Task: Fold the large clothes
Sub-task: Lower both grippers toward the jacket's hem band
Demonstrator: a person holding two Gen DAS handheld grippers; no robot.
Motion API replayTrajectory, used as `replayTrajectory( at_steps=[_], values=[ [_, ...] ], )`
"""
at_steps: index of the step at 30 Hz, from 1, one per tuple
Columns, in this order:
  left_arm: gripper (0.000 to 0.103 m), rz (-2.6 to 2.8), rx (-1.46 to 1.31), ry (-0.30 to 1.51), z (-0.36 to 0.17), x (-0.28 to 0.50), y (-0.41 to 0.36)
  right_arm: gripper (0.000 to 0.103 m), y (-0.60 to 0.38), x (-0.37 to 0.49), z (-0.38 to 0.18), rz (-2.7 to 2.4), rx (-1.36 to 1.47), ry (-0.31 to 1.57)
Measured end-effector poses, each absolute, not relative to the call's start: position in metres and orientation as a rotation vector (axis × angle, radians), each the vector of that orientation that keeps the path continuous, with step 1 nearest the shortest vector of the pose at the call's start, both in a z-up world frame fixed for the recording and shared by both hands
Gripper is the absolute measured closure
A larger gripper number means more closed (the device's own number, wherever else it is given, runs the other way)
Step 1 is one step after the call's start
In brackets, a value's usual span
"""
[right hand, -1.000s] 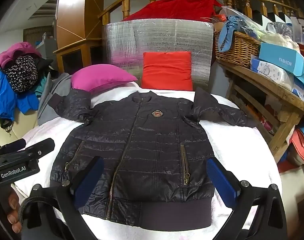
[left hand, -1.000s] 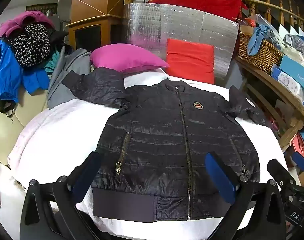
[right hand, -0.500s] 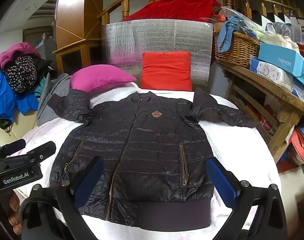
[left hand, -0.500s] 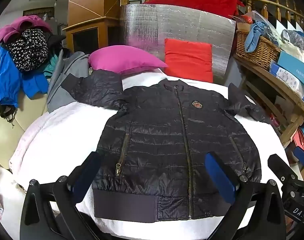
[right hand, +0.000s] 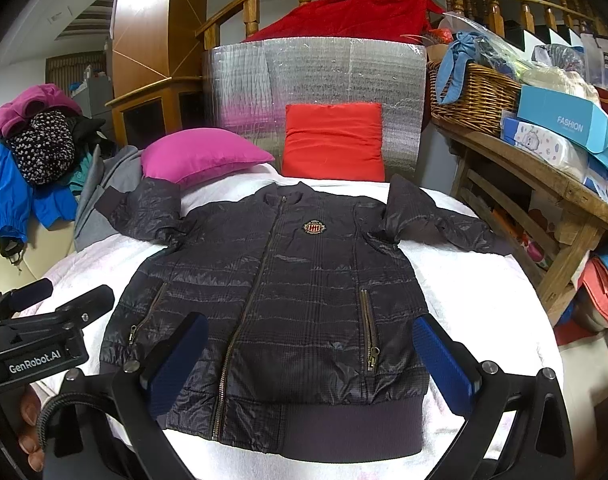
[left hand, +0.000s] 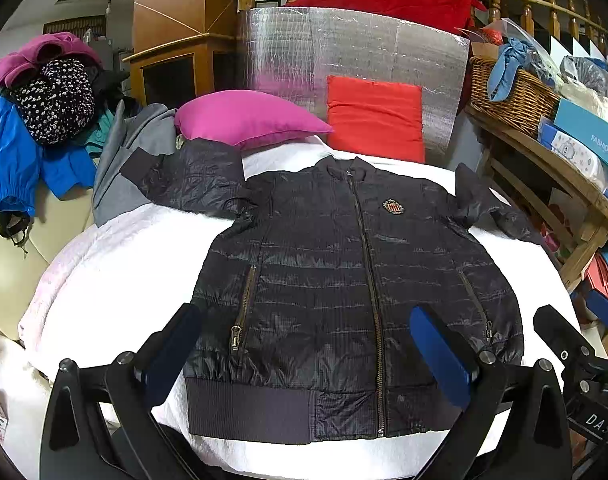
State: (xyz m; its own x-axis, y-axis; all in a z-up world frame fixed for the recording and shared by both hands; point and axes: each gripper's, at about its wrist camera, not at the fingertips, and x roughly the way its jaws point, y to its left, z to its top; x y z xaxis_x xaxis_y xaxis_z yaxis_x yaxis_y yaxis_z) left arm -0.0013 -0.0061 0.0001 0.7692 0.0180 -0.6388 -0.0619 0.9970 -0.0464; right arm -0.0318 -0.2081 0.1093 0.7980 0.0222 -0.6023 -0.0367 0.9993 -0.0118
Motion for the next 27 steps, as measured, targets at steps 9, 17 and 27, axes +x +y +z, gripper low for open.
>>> replayTrajectory(
  at_steps=[9,17,27],
  values=[
    [0.000,0.045,-0.063,0.693,-0.001,-0.002,-0.007,0.000,-0.208,-0.033,0.109,0.031,-0.023,0.646],
    [0.000,0.043,-0.063,0.695,-0.001,-0.001,-0.007,0.000,-0.209,-0.033,0.107,0.032,-0.022,0.646],
    [0.000,0.042,-0.052,0.715,-0.009,0.006,-0.009,0.000,-0.207,-0.025,0.097,0.035,-0.024,0.666]
  ],
)
